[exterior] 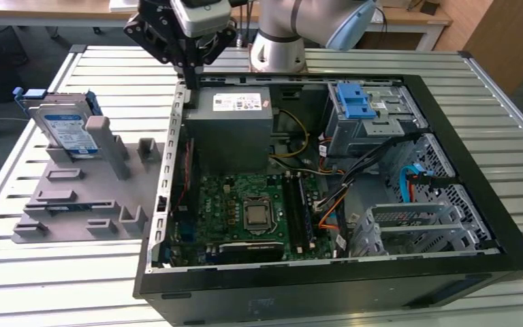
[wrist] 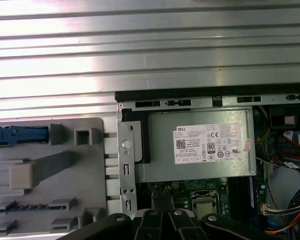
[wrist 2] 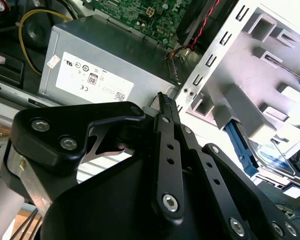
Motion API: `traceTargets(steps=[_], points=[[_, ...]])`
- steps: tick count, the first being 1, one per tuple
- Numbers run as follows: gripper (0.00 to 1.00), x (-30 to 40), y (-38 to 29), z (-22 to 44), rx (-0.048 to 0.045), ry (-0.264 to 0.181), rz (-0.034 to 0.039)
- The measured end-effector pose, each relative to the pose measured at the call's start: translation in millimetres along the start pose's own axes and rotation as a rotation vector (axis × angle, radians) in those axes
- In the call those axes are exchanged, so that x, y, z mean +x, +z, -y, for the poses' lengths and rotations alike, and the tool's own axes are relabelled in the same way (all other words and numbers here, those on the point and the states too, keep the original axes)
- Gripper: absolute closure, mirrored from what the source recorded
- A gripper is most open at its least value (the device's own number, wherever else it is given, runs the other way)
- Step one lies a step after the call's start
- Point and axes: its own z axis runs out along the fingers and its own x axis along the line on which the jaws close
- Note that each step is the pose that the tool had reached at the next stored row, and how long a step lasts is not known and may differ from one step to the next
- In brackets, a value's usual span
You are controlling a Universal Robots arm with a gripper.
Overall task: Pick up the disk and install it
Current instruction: 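Reach for the disk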
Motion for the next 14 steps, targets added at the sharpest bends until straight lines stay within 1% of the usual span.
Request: traceTargets(steps=[8, 14], points=[[0.89, 2.5, 0.1, 0.2, 0.0, 0.0, 0.0], [0.89, 6.5, 0.2, 0.3, 0.0, 0.0, 0.0]])
